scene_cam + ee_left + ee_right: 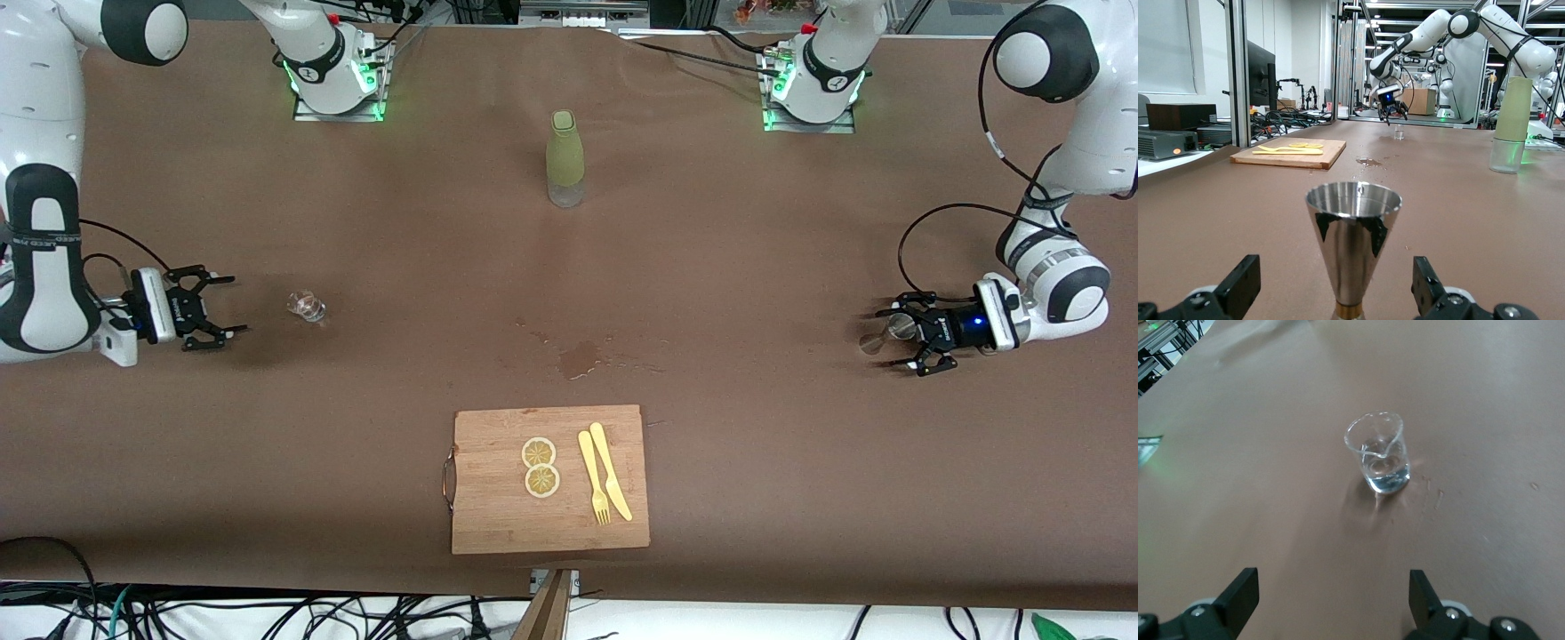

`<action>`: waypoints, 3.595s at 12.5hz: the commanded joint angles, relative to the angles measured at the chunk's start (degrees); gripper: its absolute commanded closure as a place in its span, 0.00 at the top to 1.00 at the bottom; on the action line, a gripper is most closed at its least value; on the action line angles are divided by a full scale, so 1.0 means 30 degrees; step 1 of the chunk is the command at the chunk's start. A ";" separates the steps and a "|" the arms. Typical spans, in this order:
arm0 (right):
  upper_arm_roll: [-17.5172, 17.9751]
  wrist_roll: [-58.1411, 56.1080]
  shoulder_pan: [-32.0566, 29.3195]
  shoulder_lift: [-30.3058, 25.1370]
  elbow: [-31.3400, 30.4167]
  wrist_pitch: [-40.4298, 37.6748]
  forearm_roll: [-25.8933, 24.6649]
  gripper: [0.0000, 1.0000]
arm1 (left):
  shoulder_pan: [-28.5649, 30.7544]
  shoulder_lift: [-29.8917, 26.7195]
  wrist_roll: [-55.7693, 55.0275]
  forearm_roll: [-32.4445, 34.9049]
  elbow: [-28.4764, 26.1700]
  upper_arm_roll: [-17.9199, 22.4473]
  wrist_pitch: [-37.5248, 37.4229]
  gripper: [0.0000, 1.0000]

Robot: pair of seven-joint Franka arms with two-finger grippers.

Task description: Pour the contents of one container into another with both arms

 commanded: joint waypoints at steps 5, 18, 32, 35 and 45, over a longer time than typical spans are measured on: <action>-0.0077 0.7044 0.1331 -0.1317 0.2815 -0.1753 -0.3055 1.00 | 0.0987 -0.2531 -0.2895 0.3028 0.0076 0.0146 0.0459 1.00; 0.1876 2.0901 0.5582 -0.6560 0.2436 -0.1520 -0.8326 1.00 | 0.1341 -0.9854 -1.5953 1.0115 -0.0217 -0.2809 0.5320 1.00; 0.9094 4.3204 0.2448 -1.4504 -0.4833 0.1966 -1.2143 1.00 | -0.0267 -1.6448 -4.4276 1.8727 -0.0803 -0.9431 0.5824 1.00; 0.8684 4.3237 0.1686 -1.5558 -0.4716 0.2347 -1.2170 1.00 | -0.1761 -1.7561 -5.0374 2.1013 -0.1475 -0.9786 0.5590 1.00; 0.7042 4.4937 0.1627 -1.6613 -0.3806 0.2349 -1.1468 1.00 | -0.1415 -1.9116 -5.1064 2.2545 -0.1800 -0.9083 0.3919 1.00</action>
